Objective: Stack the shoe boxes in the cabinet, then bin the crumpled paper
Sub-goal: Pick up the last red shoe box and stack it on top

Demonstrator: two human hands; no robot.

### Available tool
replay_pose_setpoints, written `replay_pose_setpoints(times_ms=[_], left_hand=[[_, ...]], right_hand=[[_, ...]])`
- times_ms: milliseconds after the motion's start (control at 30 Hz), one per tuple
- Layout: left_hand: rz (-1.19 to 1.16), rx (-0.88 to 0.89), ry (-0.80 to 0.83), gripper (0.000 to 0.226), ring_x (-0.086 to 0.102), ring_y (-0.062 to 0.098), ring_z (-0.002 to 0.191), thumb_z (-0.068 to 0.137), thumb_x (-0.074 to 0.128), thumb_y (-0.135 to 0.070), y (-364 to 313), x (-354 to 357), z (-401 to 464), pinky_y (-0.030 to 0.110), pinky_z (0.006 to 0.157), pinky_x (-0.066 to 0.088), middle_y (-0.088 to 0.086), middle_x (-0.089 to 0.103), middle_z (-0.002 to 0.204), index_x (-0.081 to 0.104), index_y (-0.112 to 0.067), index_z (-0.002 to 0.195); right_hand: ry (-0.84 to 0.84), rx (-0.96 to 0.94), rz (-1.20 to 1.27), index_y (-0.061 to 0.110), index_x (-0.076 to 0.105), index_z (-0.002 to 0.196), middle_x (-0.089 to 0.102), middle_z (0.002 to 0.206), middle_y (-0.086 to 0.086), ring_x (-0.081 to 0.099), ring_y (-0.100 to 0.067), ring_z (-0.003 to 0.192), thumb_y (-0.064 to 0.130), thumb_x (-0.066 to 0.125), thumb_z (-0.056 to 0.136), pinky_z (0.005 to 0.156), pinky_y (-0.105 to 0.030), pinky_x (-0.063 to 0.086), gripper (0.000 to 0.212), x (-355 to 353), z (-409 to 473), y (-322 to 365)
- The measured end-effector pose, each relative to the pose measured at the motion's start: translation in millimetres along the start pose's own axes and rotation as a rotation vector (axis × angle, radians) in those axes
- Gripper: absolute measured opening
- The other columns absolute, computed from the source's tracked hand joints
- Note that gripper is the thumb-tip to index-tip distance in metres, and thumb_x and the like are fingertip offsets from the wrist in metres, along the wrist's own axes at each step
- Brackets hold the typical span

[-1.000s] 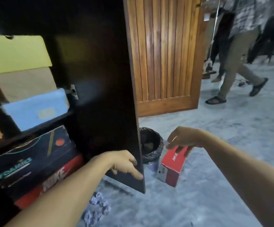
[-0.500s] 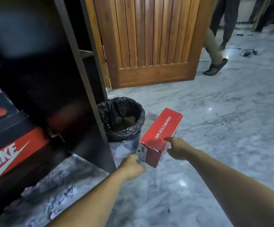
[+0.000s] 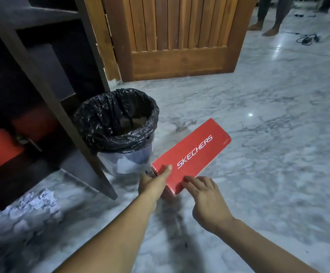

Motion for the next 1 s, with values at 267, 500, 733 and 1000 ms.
replay_pose_setpoints(times_ms=[267,500,733,1000], left_hand=[[0.023,0.084,0.011,0.032,0.070,0.022,0.086,0.077,0.078,-0.036,18,4,3,0.038,0.083,0.057,0.003,0.074,0.097,0.066,-0.017,0.099],[0.013,0.097,0.167,0.034,0.070,0.021,0.089,0.087,0.071,-0.014,29,-7,-11,0.033,0.077,0.054,0.005,0.073,0.106,0.060,-0.014,0.119],[-0.067,0.107,0.217,0.031,0.071,0.014,0.094,0.085,0.073,-0.028,18,-22,-35,0.030,0.077,0.056,-0.004,0.074,0.104,0.063,-0.023,0.114],[-0.058,0.212,0.279,0.060,0.067,0.010,0.102,0.077,0.077,-0.043,-20,-58,-96,0.034,0.093,0.052,-0.015,0.069,0.113,0.050,-0.045,0.130]], right_hand=[[-0.304,0.552,0.239,0.003,0.056,0.118,0.052,0.127,-0.022,0.047,-0.044,0.118,0.019,0.074,0.074,0.102,-0.043,0.035,0.050,-30,9,-113],[-0.069,0.846,0.877,0.024,0.029,0.150,0.054,0.127,0.008,0.054,-0.013,0.117,0.043,0.087,0.065,0.107,-0.039,0.042,0.105,-35,-4,-155],[-0.105,0.839,1.006,0.045,0.062,0.110,0.071,0.106,0.009,0.068,-0.014,0.099,0.037,0.078,0.079,0.091,-0.047,0.055,0.036,-52,-30,-145],[-0.179,0.877,1.011,0.024,0.059,0.114,0.068,0.096,-0.004,0.063,-0.022,0.076,0.043,0.078,0.076,0.066,-0.039,0.052,0.046,-136,-51,-110]])
Point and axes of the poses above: each hand's wrist, its own z-axis towards the middle knuckle, its own x-axis out of the palm, y = z × x, the point moved 4 cm from there along z, towards the middle knuckle
